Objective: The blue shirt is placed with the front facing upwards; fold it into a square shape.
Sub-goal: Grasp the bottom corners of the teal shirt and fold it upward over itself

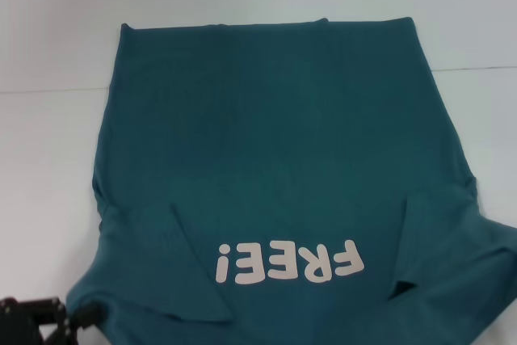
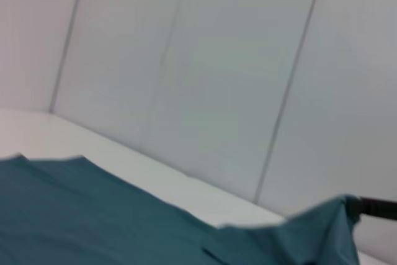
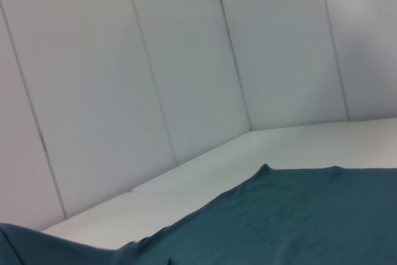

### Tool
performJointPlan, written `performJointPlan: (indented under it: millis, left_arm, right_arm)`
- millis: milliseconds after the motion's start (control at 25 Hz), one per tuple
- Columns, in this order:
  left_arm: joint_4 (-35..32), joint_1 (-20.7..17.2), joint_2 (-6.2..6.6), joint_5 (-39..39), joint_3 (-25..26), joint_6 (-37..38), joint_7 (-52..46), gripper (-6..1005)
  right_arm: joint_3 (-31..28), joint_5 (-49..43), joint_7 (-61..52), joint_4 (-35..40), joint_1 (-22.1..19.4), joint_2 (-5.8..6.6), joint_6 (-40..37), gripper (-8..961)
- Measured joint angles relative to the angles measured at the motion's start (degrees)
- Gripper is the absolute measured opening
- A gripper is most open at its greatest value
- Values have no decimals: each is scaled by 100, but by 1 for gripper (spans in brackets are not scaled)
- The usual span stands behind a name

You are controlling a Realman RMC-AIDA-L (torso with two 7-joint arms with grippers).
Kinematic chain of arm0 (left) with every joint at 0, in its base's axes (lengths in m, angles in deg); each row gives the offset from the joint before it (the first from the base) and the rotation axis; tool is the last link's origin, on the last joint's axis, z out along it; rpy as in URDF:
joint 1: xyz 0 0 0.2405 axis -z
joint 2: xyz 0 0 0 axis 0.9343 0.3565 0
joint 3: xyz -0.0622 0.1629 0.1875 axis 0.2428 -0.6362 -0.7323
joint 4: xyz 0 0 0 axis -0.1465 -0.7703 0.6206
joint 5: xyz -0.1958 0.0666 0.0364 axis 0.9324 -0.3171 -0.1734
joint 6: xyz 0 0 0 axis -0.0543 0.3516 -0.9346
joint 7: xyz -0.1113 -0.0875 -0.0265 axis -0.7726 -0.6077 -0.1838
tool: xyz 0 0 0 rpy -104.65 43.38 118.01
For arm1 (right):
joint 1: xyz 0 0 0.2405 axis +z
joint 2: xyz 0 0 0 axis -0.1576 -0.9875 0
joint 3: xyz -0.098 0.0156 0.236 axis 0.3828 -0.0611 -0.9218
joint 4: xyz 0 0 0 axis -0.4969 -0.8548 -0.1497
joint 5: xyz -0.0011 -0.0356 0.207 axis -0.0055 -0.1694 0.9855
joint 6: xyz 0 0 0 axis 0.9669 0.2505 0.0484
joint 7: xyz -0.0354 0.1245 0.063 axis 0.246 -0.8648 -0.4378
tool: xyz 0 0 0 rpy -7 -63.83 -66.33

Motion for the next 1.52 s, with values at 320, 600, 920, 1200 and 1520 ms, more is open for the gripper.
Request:
performJointPlan:
  millis: [320, 600, 920, 1200, 1520]
  left_arm:
    - [488, 283, 20, 325, 5, -716, -15, 38]
    - [919, 504, 38, 631, 10, -1396, 65, 37]
    - [1136, 732, 47, 714, -24, -1840, 108, 37]
    - [1166, 789, 52, 906, 10, -1973, 129, 38]
    - [1253, 762, 28, 1310, 27, -2301, 222, 37]
  right_arm:
    - [-351, 16, -11, -261, 263, -42, 526, 35]
    - [-605, 22, -14, -342, 400, -83, 896, 35]
    - [-655, 24, -17, -479, 532, -85, 1138, 35]
    - [-829, 29, -17, -601, 648, -70, 1270, 35]
    - [-1137, 33, -26, -609, 746, -63, 1483, 35]
